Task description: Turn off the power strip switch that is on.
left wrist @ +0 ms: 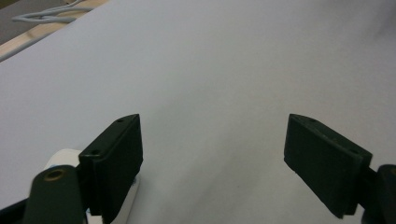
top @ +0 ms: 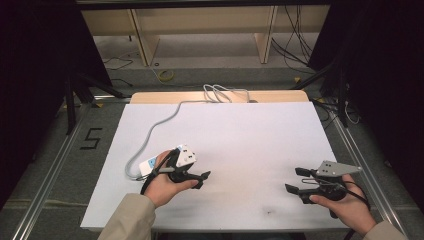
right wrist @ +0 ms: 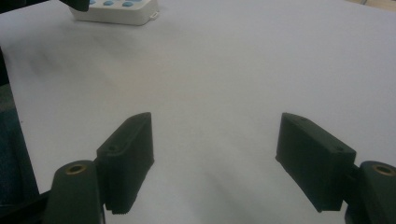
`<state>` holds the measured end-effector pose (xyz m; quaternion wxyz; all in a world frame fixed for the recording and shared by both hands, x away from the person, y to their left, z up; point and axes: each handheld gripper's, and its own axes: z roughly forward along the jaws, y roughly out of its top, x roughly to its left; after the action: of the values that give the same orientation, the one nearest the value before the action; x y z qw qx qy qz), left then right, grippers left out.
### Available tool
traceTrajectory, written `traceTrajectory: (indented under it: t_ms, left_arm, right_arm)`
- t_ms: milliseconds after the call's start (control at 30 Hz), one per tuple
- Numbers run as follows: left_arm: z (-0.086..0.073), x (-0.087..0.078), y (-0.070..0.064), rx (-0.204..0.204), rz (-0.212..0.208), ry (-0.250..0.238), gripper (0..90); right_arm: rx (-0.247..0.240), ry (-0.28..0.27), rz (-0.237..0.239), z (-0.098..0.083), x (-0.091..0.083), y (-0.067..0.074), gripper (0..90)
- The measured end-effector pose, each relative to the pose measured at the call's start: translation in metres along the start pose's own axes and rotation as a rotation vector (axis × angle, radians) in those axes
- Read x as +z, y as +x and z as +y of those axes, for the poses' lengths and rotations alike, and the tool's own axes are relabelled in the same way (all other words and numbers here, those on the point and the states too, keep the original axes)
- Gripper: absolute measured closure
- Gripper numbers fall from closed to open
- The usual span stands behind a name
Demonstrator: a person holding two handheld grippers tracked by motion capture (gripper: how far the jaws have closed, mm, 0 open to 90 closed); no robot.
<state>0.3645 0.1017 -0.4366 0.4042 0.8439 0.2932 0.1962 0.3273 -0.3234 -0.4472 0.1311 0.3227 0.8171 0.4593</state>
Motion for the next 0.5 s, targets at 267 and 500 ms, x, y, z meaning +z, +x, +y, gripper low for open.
traceTrajectory:
  t_ms: [267,500]
  left_arm:
    - [-0.008,-0.008,-0.004,0.03,0.001,-0.016,19.5]
    - [-0.017,-0.017,-0.004,0.033,0.013,-0.012,19.5]
  right_arm:
    - [-0.003,-0.002,0.005,0.0,0.001,0.001,27.4]
    - [-0.006,0.006,0.011,-0.001,0.001,0.001,27.3]
